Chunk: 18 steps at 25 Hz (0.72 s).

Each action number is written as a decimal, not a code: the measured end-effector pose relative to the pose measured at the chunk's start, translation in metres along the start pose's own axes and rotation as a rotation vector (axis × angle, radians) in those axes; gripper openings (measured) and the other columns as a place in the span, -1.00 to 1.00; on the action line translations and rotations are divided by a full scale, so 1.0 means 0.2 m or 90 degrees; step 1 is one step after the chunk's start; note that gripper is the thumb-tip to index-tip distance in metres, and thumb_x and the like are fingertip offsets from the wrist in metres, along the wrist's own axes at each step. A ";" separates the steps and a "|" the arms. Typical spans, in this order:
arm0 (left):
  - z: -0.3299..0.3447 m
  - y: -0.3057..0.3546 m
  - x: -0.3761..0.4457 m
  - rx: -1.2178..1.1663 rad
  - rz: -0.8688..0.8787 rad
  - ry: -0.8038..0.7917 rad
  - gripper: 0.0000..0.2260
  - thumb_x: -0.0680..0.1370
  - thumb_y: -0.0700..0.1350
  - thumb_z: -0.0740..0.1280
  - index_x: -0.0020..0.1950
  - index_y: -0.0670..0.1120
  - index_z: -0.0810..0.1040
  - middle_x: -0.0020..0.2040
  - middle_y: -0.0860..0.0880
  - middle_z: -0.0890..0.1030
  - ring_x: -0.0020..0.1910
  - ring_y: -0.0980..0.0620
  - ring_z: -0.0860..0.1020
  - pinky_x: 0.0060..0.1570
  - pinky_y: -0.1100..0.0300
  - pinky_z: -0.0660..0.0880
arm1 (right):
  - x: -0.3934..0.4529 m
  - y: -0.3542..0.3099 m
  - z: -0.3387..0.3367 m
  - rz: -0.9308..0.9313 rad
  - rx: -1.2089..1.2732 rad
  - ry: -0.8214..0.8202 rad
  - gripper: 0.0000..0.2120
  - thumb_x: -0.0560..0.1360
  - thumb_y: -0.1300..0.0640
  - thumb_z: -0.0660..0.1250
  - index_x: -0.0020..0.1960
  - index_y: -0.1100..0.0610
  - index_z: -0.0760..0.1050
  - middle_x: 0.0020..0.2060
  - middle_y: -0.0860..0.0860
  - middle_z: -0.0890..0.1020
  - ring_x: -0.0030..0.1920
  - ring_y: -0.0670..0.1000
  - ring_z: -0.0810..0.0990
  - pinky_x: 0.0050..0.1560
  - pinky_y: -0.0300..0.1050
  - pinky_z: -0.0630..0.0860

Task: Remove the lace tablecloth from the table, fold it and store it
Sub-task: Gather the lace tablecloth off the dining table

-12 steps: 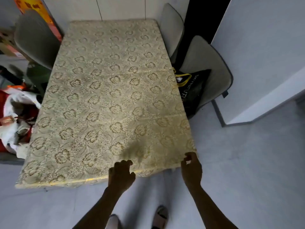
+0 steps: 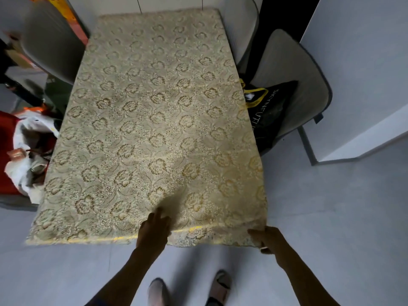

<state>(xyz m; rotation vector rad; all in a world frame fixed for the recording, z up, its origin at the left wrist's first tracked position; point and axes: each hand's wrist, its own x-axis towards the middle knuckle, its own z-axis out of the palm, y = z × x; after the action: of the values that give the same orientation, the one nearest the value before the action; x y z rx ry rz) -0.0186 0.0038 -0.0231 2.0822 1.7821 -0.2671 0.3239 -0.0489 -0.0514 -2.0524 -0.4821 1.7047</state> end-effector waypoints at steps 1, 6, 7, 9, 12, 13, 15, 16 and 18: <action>-0.05 -0.01 0.01 -0.034 -0.018 -0.014 -0.81 0.52 -0.16 0.38 0.12 -0.11 0.60 0.33 -0.12 0.49 0.13 -0.18 0.56 0.00 -0.02 0.57 | -0.04 -0.01 -0.01 -0.007 0.037 -0.031 -0.52 0.29 0.04 0.57 0.15 0.17 0.56 -0.05 0.14 0.68 -0.04 0.18 0.65 -0.09 0.02 0.60; -0.35 -0.11 0.11 -0.205 0.013 -0.192 -0.80 0.57 -0.06 0.31 -0.21 0.12 0.37 -0.22 0.09 0.55 -0.16 0.01 0.56 -0.09 0.09 0.50 | -0.20 -0.32 -0.08 -0.036 0.274 -0.100 -0.64 0.38 0.26 0.38 0.16 0.28 0.53 0.16 0.24 0.60 0.13 0.28 0.58 0.01 0.20 0.58; -0.44 -0.13 0.16 -0.226 0.029 -0.194 -0.80 0.57 -0.07 0.32 -0.22 0.10 0.38 -0.24 0.08 0.54 -0.18 0.01 0.56 -0.10 0.07 0.49 | -0.21 -0.42 -0.07 -0.049 0.293 -0.089 -0.74 0.44 0.30 0.34 0.13 0.30 0.53 0.21 0.28 0.57 0.18 0.31 0.55 0.08 0.24 0.55; -0.61 -0.14 0.28 -0.255 0.044 -0.126 -0.77 0.57 -0.12 0.33 -0.24 0.10 0.39 -0.26 0.06 0.55 -0.22 0.00 0.55 -0.11 0.03 0.50 | -0.20 -0.67 -0.03 -0.088 0.327 -0.081 -0.82 0.53 0.31 0.26 0.10 0.30 0.53 0.28 0.29 0.51 0.26 0.35 0.48 0.19 0.27 0.49; -0.86 -0.11 0.58 -0.269 -0.079 0.253 -0.91 0.55 -0.18 0.31 -0.07 0.02 0.51 -0.16 -0.10 0.63 -0.17 -0.14 0.58 -0.12 0.00 0.51 | -0.15 -1.13 0.07 -0.231 0.426 -0.116 -0.68 0.57 0.18 0.26 0.31 0.14 0.45 0.33 0.09 0.50 0.24 0.17 0.51 0.23 0.18 0.46; -0.93 -0.09 0.68 -0.297 -0.117 0.373 -0.89 0.53 -0.19 0.32 0.04 -0.05 0.53 -0.07 -0.15 0.62 -0.11 -0.19 0.58 -0.09 -0.04 0.52 | -0.13 -1.26 0.12 -0.281 0.435 -0.129 -0.63 0.57 0.11 0.26 0.38 0.04 0.40 0.33 0.00 0.49 0.24 0.09 0.50 0.25 0.13 0.45; -0.96 -0.07 0.78 -0.364 -0.060 0.422 -0.83 0.52 -0.20 0.34 0.11 -0.13 0.51 -0.02 -0.16 0.59 -0.09 -0.20 0.57 -0.11 -0.04 0.54 | -0.05 -1.43 0.25 -0.333 0.292 -0.081 -0.57 0.54 0.11 0.34 0.39 -0.05 0.38 0.32 -0.06 0.47 0.25 0.01 0.48 0.14 -0.08 0.47; -0.91 -0.06 0.77 -0.356 0.009 0.370 -0.85 0.51 -0.20 0.36 0.08 -0.11 0.52 -0.06 -0.13 0.61 -0.13 -0.16 0.59 -0.14 -0.01 0.55 | -0.02 -1.43 0.32 -0.340 0.157 -0.023 -0.54 0.51 0.17 0.38 0.37 -0.02 0.39 0.32 -0.04 0.46 0.25 0.01 0.47 0.05 -0.19 0.47; -0.74 -0.07 0.70 -0.248 0.095 0.260 -0.83 0.46 -0.19 0.43 0.03 -0.08 0.57 -0.12 -0.06 0.64 -0.17 -0.14 0.62 -0.17 0.01 0.56 | 0.08 -1.33 0.46 -0.341 -0.120 0.055 -0.50 0.46 0.26 0.42 0.36 0.05 0.40 0.34 0.02 0.44 0.30 0.06 0.45 0.09 -0.20 0.47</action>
<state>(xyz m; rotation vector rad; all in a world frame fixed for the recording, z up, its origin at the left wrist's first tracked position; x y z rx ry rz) -0.0231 0.1913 0.0544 2.0596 1.7009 0.5410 0.2381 0.1942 0.0624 -1.8780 -1.0851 1.2832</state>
